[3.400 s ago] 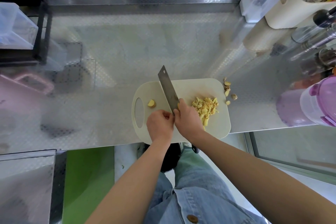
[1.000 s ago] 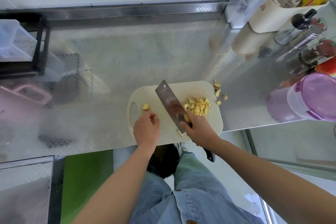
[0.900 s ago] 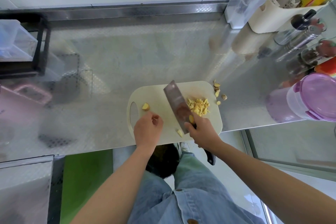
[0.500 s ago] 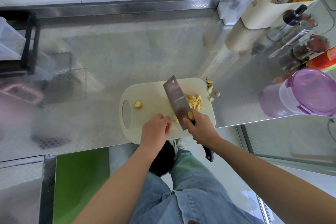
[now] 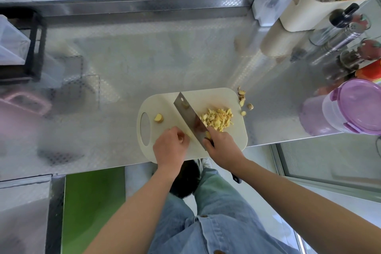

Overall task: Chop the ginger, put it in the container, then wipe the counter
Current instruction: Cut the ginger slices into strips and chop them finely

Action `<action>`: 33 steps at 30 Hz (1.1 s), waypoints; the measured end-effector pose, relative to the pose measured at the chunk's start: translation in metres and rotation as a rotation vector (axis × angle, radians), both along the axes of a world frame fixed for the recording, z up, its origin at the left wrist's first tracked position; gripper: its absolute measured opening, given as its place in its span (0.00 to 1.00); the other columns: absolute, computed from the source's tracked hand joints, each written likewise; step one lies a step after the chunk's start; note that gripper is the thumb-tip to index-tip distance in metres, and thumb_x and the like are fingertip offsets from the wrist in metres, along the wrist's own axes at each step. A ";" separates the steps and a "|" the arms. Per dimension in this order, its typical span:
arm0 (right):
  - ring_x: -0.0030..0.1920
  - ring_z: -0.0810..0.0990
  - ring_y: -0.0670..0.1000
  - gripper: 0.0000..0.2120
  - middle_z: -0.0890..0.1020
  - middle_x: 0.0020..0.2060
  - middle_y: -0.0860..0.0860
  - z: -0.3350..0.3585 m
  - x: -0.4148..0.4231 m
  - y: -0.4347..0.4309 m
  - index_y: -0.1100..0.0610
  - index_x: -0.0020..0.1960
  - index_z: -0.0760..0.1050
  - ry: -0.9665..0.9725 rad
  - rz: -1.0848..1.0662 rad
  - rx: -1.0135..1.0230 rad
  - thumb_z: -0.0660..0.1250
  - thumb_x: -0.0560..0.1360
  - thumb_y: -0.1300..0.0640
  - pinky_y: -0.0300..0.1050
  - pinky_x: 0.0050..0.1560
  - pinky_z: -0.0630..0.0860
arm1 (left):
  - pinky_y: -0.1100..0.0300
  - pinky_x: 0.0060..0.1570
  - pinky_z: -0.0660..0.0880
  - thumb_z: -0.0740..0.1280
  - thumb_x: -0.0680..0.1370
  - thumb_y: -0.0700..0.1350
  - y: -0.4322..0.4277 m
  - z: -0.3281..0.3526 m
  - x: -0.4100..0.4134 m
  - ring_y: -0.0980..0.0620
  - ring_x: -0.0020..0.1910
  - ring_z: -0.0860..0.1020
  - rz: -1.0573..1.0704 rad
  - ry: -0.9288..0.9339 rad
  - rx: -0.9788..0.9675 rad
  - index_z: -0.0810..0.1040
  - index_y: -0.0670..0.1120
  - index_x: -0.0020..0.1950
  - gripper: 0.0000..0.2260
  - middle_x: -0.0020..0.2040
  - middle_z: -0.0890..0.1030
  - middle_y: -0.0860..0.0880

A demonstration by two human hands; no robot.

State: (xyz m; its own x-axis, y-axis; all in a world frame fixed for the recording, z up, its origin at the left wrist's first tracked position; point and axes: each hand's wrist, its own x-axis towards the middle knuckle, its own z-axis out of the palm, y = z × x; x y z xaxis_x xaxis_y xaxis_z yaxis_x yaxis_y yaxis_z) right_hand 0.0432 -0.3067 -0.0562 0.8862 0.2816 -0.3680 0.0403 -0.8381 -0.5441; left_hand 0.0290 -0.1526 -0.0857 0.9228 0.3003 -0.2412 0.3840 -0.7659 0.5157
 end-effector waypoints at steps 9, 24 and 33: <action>0.34 0.69 0.57 0.07 0.71 0.32 0.52 0.001 0.004 0.010 0.59 0.54 0.68 -0.027 0.083 -0.064 0.57 0.80 0.56 0.51 0.36 0.70 | 0.57 0.40 0.73 0.68 0.74 0.48 -0.007 0.003 0.008 0.48 0.44 0.79 0.218 0.114 -0.147 0.82 0.51 0.44 0.04 0.42 0.83 0.52; 0.35 0.71 0.58 0.03 0.68 0.33 0.52 0.006 0.003 0.017 0.57 0.50 0.62 0.015 0.197 -0.213 0.53 0.81 0.58 0.46 0.35 0.66 | 0.59 0.40 0.71 0.68 0.74 0.48 -0.007 0.007 0.014 0.47 0.46 0.80 0.209 0.167 -0.142 0.82 0.52 0.42 0.04 0.43 0.83 0.51; 0.33 0.69 0.57 0.05 0.67 0.31 0.51 0.008 0.006 0.029 0.56 0.47 0.58 0.049 0.182 -0.269 0.54 0.78 0.64 0.47 0.35 0.66 | 0.59 0.39 0.71 0.68 0.73 0.48 -0.003 0.008 0.018 0.47 0.46 0.80 0.190 0.188 -0.151 0.81 0.53 0.41 0.03 0.43 0.83 0.52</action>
State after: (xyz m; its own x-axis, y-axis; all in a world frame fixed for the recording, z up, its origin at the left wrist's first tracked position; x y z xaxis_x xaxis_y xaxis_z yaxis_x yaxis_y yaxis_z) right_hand 0.0492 -0.2778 -0.0483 0.8095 0.3208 -0.4917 0.1818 -0.9333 -0.3096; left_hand 0.0469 -0.1560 -0.0780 0.7884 0.4114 -0.4574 0.6127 -0.5913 0.5243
